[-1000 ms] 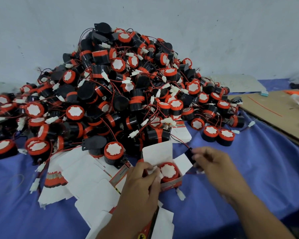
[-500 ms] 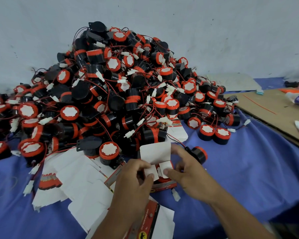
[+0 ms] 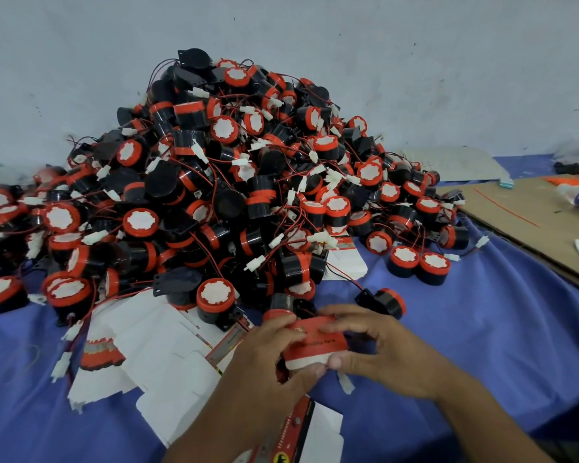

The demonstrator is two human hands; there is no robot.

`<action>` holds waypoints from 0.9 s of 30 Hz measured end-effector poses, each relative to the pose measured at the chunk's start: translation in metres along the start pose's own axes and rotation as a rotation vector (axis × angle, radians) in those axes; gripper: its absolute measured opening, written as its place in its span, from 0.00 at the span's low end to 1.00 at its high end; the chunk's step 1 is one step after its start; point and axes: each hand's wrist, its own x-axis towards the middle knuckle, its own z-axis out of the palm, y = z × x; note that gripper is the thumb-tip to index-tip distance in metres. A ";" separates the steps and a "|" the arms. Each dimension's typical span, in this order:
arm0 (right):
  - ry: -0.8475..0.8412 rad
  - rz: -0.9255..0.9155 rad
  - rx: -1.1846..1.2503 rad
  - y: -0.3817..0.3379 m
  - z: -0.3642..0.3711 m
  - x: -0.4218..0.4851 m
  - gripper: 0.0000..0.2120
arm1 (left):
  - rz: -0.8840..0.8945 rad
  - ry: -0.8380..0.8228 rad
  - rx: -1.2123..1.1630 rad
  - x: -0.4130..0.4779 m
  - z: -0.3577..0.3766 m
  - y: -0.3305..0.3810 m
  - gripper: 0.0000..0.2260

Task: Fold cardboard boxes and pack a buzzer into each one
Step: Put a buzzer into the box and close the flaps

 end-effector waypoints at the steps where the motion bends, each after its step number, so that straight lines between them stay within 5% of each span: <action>1: 0.004 -0.012 -0.011 -0.001 0.001 0.000 0.21 | 0.005 -0.007 -0.005 0.000 0.000 0.000 0.17; 17: -0.002 -0.064 -0.178 0.007 0.011 0.003 0.19 | 0.153 -0.003 0.122 0.006 -0.003 -0.003 0.16; 27: -0.059 -0.051 -0.207 0.011 0.018 -0.002 0.21 | 0.290 0.023 0.459 -0.002 0.001 0.001 0.17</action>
